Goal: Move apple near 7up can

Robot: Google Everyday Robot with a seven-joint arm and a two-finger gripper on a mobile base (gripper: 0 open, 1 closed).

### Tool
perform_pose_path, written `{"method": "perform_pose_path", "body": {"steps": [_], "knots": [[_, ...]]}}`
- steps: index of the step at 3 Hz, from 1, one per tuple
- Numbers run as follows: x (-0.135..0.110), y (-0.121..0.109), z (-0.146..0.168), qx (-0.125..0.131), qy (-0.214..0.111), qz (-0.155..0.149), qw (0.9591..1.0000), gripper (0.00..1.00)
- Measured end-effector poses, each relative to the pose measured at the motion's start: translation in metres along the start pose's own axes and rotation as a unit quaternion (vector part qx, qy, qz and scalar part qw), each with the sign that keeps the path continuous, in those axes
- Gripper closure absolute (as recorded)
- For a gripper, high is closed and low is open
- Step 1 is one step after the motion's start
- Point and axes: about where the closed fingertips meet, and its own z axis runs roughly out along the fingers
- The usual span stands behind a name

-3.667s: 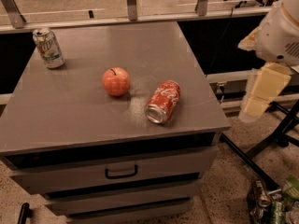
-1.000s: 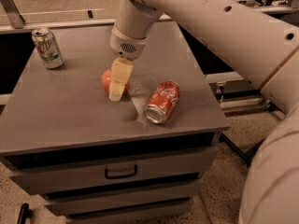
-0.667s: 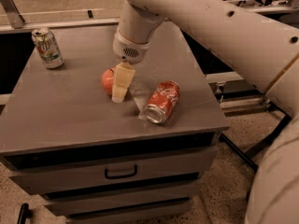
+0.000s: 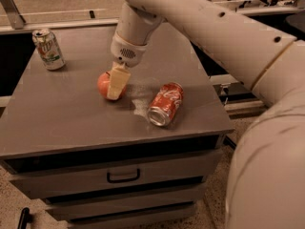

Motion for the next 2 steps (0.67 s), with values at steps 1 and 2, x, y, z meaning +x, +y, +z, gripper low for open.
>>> {"method": "perform_pose_path", "body": {"steps": [1, 2], "knots": [[-0.013, 0.000, -0.002, -0.028, -0.006, 0.003, 0.9996, 0.95], [-0.028, -0.017, -0.022, -0.012, -0.021, 0.002, 0.9997, 1.00]]}}
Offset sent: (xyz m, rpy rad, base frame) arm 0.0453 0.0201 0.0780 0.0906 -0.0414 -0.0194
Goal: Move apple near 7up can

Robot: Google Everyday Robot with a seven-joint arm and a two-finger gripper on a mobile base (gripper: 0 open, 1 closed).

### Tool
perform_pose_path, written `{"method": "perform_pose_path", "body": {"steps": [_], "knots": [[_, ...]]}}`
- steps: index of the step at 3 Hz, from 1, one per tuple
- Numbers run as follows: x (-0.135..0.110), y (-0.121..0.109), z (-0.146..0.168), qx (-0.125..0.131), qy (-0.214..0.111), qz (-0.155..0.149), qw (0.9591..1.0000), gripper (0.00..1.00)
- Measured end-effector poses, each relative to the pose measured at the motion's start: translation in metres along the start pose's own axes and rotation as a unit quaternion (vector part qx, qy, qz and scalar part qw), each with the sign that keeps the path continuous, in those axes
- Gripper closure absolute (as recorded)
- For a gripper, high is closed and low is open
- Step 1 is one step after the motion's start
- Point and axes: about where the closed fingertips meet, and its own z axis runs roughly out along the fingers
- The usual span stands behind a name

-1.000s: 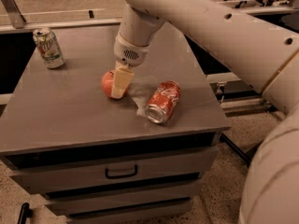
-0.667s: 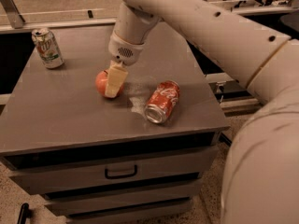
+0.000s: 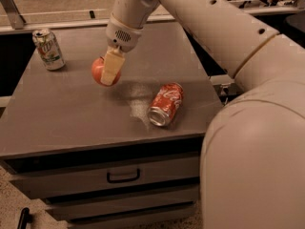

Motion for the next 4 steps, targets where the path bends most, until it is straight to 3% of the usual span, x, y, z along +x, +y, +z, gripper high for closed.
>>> {"method": "perform_pose_path", "body": {"steps": [1, 2, 3, 4], "knots": [[-0.016, -0.021, -0.020, 0.051, -0.017, -0.011, 0.9985, 1.00], [-0.030, -0.050, -0.014, 0.097, -0.033, -0.008, 0.9947, 1.00], [-0.054, -0.066, 0.008, 0.116, -0.068, 0.001, 0.9909, 1.00], [-0.076, -0.067, 0.034, 0.109, -0.094, 0.007, 0.9896, 0.97]]}}
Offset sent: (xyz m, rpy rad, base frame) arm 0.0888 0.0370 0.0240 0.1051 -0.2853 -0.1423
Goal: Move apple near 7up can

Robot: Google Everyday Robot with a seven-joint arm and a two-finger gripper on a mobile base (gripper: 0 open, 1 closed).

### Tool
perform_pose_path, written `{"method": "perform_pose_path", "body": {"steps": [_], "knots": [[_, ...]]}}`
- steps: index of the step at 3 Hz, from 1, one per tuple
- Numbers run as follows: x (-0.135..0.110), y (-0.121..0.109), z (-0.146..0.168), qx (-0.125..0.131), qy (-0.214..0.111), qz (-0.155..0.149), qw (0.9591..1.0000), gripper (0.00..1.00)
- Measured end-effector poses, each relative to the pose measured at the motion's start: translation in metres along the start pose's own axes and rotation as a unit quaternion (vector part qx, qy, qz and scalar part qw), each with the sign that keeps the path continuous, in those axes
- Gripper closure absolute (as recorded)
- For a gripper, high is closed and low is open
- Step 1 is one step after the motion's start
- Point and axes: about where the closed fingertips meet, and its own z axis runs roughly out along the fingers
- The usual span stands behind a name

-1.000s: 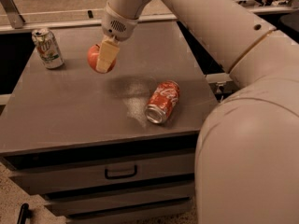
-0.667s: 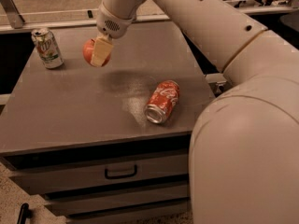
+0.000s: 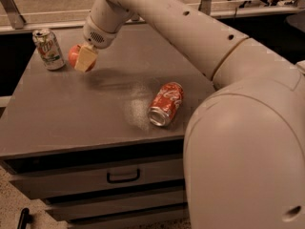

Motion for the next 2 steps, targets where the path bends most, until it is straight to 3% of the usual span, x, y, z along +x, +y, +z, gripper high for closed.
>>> {"method": "perform_pose_path", "body": {"steps": [2], "knots": [[-0.024, 0.013, 0.024, -0.028, -0.042, 0.000, 0.9987, 0.52]]}}
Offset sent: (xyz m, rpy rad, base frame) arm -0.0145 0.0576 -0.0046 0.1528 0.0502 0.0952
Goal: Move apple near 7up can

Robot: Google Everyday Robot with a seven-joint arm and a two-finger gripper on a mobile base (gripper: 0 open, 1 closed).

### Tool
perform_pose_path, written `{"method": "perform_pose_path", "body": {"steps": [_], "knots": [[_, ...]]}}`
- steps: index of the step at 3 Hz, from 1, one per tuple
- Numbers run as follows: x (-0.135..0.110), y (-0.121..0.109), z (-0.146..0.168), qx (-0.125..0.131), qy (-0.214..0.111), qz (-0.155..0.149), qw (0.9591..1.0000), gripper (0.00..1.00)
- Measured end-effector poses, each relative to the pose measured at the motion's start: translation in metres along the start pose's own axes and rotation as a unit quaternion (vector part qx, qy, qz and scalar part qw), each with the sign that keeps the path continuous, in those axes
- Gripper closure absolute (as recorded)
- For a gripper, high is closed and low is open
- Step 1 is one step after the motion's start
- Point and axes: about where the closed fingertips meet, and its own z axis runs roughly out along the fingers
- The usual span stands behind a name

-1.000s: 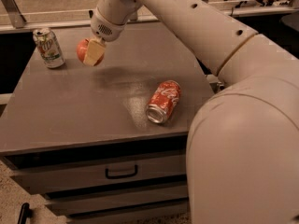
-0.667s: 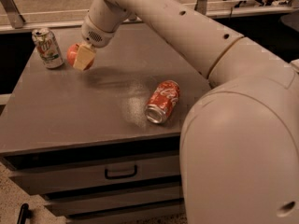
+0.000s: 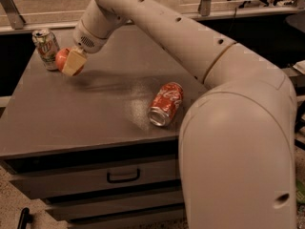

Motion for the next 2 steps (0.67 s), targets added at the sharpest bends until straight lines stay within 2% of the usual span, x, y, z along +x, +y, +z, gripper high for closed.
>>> {"method": "perform_pose_path", "body": {"steps": [1, 2], "knots": [[-0.0076, 0.0041, 0.0115, -0.007, -0.015, -0.005, 0.9999, 0.28], [-0.0084, 0.0055, 0.0153, -0.009, -0.016, -0.006, 0.9998, 0.05]]}}
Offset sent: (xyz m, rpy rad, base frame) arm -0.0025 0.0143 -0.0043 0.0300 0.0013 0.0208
